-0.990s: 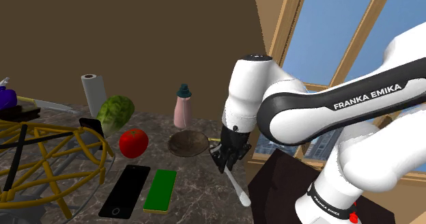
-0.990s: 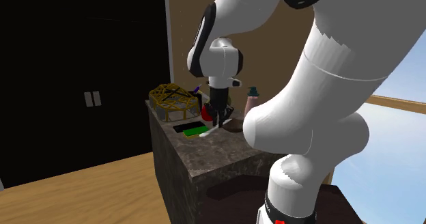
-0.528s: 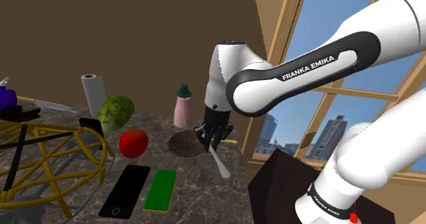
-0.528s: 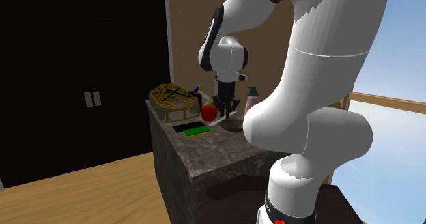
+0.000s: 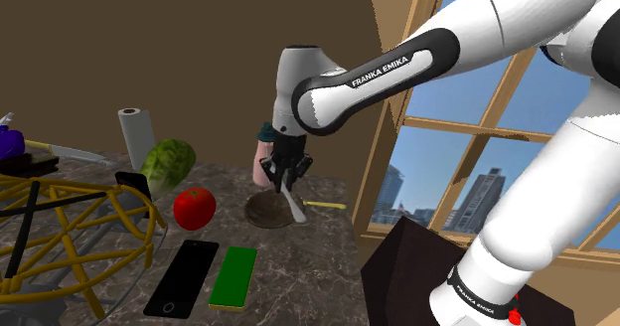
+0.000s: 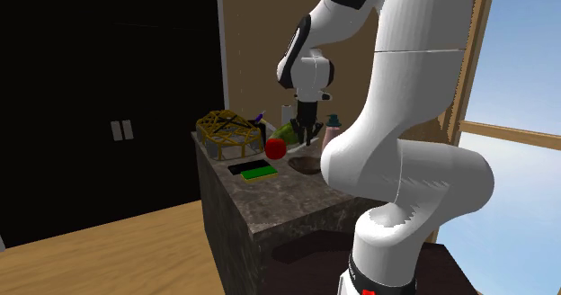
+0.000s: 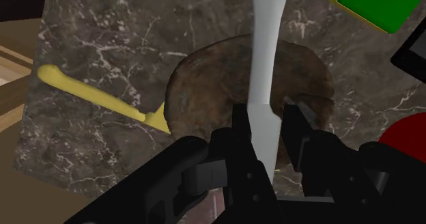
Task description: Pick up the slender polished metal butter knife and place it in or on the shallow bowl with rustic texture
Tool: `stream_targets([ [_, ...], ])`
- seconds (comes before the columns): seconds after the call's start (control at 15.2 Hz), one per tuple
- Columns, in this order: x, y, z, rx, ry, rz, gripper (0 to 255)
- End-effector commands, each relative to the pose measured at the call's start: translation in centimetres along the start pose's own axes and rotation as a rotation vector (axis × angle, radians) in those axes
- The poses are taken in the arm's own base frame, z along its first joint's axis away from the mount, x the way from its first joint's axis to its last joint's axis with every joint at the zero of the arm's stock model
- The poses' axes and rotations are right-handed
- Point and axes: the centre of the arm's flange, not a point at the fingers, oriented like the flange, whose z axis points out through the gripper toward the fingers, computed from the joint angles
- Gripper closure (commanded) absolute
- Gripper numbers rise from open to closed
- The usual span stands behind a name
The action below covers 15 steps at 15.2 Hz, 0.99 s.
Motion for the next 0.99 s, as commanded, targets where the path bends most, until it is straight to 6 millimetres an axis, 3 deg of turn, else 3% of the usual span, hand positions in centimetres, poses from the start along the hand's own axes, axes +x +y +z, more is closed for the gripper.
stream_targets([
  [0.0, 2.7, -0.2, 0.0, 0.000, 0.001, 0.000, 255],
  [0.13, 4.2, -0.5, -0.1, 0.000, 0.001, 0.000, 255],
  [0.92, 4.2, -0.3, 6.3, 0.000, 0.001, 0.000, 255],
])
